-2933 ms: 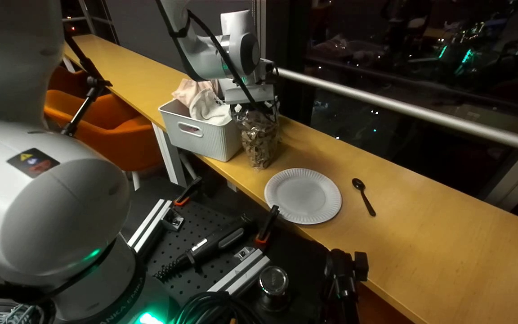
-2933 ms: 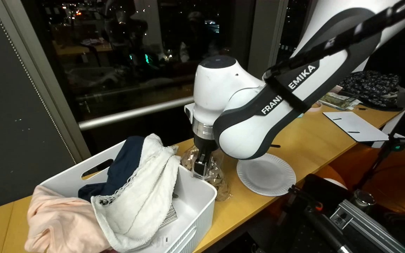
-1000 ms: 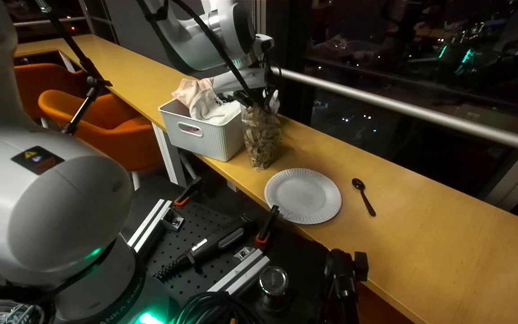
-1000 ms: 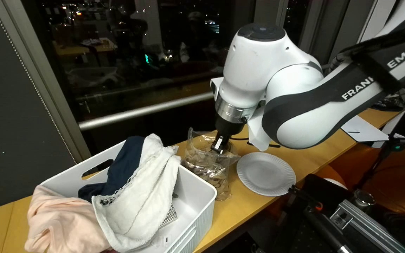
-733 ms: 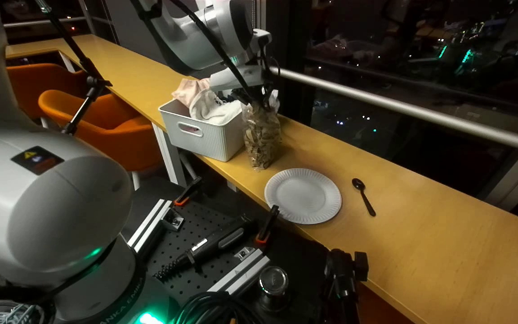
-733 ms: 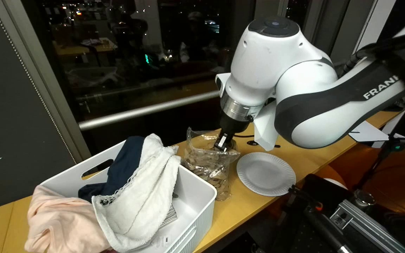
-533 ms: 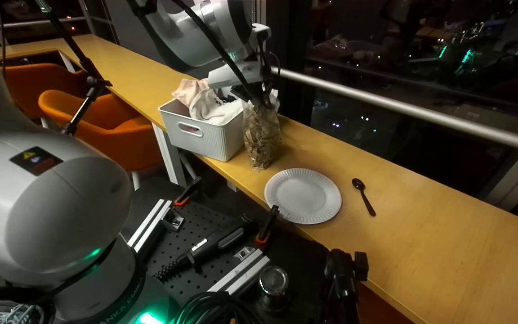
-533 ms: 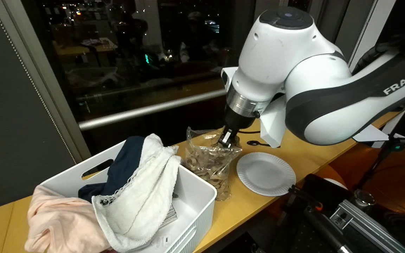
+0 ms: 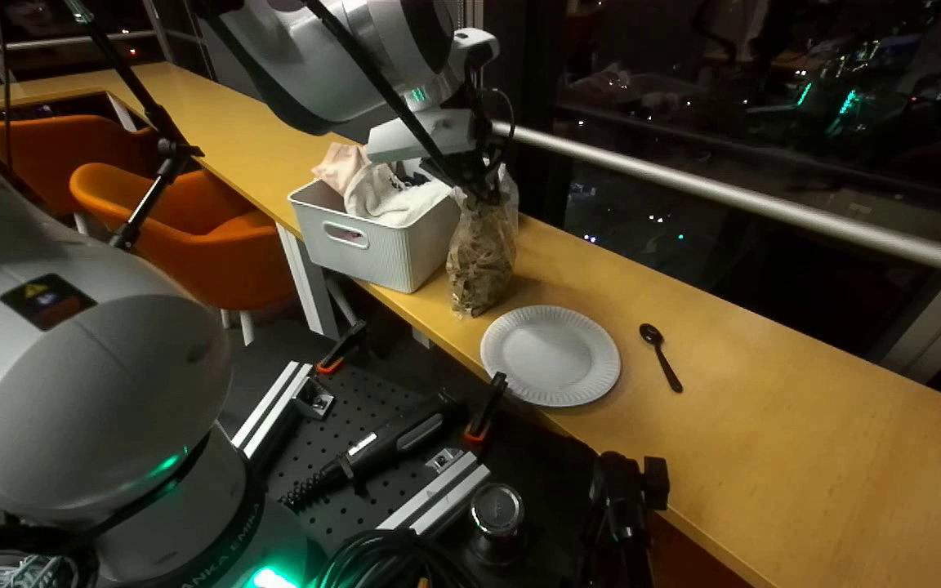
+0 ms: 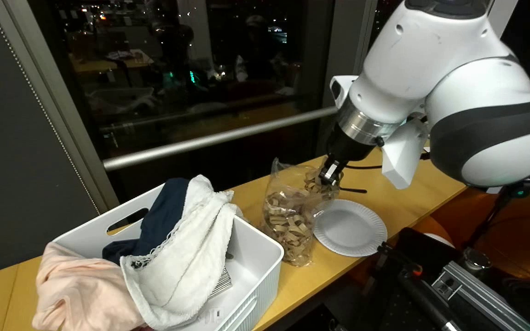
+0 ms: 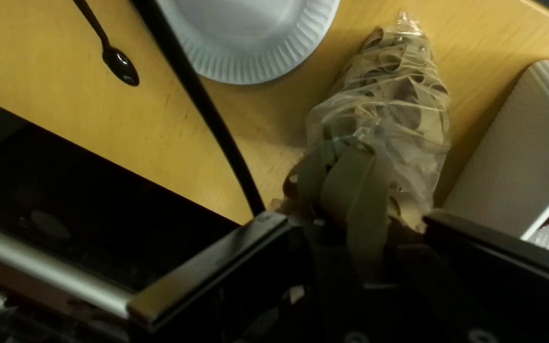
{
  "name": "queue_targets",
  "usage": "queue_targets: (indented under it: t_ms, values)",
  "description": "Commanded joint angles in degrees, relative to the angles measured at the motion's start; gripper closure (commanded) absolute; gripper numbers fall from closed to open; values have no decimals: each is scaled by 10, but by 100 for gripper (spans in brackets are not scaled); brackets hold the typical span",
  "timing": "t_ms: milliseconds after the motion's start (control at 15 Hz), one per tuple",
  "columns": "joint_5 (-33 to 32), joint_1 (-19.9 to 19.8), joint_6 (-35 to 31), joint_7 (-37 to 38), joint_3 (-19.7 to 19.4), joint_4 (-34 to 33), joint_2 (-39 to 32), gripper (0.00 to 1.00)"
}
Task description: Put some rubber bands on the white plate.
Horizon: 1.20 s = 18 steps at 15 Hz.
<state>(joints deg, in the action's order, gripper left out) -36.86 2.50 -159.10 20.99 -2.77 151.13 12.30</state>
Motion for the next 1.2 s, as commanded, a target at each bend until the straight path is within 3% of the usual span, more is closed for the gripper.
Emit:
queue_targets:
  t_ms: [0,600,1133]
  values:
    - [-23,-33,-21,11,-18,64,61,97]
    - [-14,-76,-44,10,-21,57,42,97]
    - [34,-32,-120,-8,-20,-25,-43,97]
